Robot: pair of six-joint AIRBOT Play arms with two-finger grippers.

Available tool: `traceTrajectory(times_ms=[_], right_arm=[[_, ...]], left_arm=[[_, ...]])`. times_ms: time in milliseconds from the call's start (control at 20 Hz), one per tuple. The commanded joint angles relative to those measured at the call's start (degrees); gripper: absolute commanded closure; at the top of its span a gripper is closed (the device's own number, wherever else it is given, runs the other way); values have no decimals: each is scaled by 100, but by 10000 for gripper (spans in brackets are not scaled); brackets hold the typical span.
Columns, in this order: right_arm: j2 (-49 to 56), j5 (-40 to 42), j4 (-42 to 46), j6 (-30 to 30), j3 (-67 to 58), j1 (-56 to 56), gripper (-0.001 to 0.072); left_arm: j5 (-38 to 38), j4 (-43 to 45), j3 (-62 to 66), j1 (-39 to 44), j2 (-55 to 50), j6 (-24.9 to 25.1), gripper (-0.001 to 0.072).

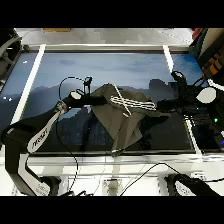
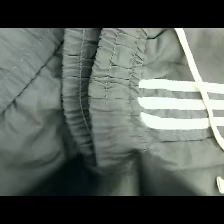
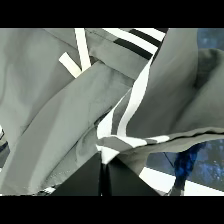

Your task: Fold the clothes and pants, and hang the long-sleeved shirts on hangers.

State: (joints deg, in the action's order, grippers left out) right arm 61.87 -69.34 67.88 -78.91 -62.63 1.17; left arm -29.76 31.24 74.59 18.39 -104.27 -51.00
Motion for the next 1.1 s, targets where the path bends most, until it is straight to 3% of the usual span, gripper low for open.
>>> traceTrajectory(times_ms=[0,350,600,700,850,1050], right_arm=[[-4,4,0,-4,2,2,702],[-22,-7,-127,-2,-20,2,702],[-413,63,-632,15,-166,2,702],[-647,-68,-621,-28,-164,2,702],[-734,-634,-1001,-273,-142,28,702],[-717,-59,-1342,-424,625,911,702]], left_arm=[[525,2,11,96,9,22,689],[1126,4,11,-26,778,94,690],[1266,85,11,-170,2177,960,690],[1189,544,9,-317,2734,990,690],[256,1445,9,-763,3381,960,691],[-2109,2669,-22,-1606,3353,326,691]])
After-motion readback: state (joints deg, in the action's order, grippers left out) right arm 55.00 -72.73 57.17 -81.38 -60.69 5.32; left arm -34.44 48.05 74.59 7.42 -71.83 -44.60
